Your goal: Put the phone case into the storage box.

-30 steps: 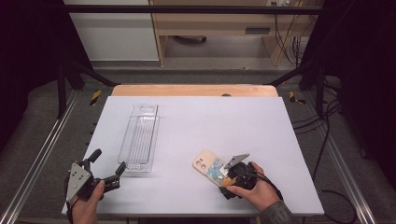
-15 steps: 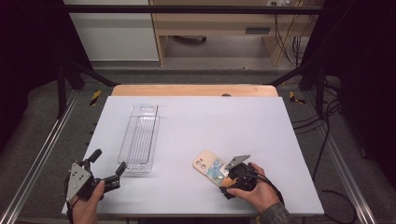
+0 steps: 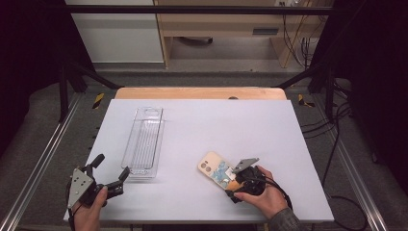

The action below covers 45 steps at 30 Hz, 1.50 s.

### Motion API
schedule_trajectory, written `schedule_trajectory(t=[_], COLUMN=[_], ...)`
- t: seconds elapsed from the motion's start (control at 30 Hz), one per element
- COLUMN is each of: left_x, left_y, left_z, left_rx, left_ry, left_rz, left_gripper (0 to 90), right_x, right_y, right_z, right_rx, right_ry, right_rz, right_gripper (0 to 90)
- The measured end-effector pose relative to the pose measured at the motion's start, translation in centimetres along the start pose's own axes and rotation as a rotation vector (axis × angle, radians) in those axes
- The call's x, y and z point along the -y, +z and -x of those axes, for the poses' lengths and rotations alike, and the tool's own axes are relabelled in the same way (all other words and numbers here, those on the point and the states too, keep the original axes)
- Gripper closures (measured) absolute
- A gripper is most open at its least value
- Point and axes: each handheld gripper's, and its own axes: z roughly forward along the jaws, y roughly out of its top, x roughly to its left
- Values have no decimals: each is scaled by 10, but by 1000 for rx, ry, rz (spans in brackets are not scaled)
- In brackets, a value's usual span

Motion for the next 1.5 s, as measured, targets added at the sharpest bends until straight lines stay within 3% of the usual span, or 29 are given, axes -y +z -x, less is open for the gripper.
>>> schedule_trajectory(t=[0.2, 0.4, 0.67, 1.0, 1.17, 1.37, 1.5], left_x=[-3, -18, -37, -60, -69, -74, -78], left_y=[1, 6, 21, 54, 72, 95, 107], left_z=[3, 15, 33, 46, 54, 63, 69], left_rx=[16, 48, 104, 164, 204, 257, 270], left_ry=[-14, -25, 0, -4, 0, -24, -31], left_rz=[-2, 3, -22, -46, -56, -62, -64], left_gripper=[18, 12, 11, 11, 11, 14, 18], right_x=[-11, -25, -42, -64, -69, -71, -70], right_y=[-8, -17, -27, -33, -31, -32, -35], right_z=[9, 20, 30, 35, 35, 35, 33], right_rx=[-1, 13, 22, 30, 18, 4, -5], right_ry=[8, 4, 1, 19, 30, 40, 45], right_rz=[55, 102, 166, 277, 320, 377, 419], right_gripper=[122, 122, 121, 121, 120, 120, 120])
